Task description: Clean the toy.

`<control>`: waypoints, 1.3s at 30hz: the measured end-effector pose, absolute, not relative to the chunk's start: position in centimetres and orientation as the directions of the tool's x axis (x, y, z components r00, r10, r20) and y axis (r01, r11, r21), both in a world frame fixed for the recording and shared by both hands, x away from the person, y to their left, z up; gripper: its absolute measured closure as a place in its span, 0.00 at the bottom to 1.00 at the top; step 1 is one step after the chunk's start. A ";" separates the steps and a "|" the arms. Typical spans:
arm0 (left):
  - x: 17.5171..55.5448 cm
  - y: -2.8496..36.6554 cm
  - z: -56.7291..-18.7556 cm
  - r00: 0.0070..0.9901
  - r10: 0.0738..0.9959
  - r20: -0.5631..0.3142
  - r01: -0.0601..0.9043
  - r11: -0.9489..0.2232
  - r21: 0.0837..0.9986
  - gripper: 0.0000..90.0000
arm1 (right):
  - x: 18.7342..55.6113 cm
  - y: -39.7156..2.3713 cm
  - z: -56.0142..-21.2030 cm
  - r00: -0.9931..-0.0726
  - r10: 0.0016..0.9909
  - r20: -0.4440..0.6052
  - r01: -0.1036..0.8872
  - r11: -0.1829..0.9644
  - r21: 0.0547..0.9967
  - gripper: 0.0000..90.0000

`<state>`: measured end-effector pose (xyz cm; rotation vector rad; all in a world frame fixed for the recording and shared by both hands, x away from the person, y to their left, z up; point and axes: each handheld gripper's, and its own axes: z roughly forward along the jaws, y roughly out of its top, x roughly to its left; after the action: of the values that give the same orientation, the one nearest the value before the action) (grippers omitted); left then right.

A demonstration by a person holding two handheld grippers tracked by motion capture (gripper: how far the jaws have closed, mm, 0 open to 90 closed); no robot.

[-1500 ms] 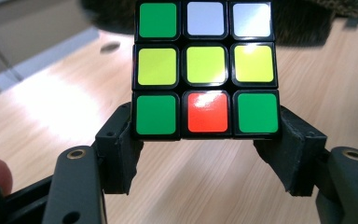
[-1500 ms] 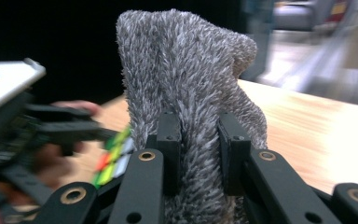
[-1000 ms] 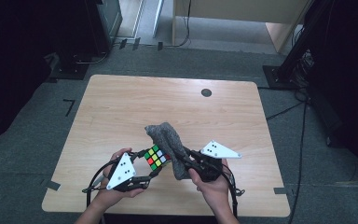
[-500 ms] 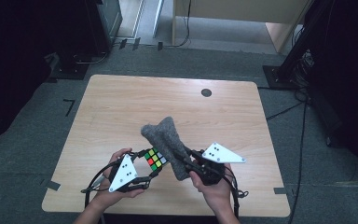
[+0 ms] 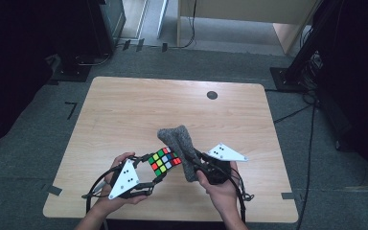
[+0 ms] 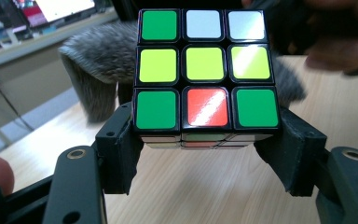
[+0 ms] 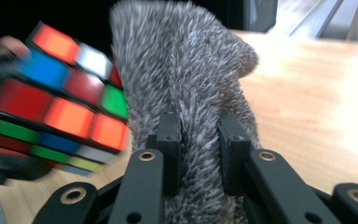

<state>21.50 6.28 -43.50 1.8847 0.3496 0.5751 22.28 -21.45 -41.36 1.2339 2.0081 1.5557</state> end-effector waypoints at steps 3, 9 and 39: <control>21.7 6.0 -43.9 0.831 0.506 0.231 -0.011 -0.401 0.916 0.38 | 21.3 -21.3 -40.1 -0.624 0.743 0.240 0.366 0.006 0.931 0.84; 21.1 5.5 -43.8 0.831 0.490 0.263 -0.045 -0.412 0.910 0.38 | 20.2 -19.3 -39.5 -0.697 0.696 0.173 0.305 0.070 0.950 0.83; 20.6 6.1 -42.5 0.848 0.472 0.241 -0.071 -0.349 0.934 0.38 | 21.4 -20.3 -40.6 -0.637 0.724 0.265 0.405 0.021 0.914 0.83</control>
<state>20.60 6.11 -42.47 1.8518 0.3011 0.5766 21.36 -20.31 -40.60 1.1632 2.0254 1.6535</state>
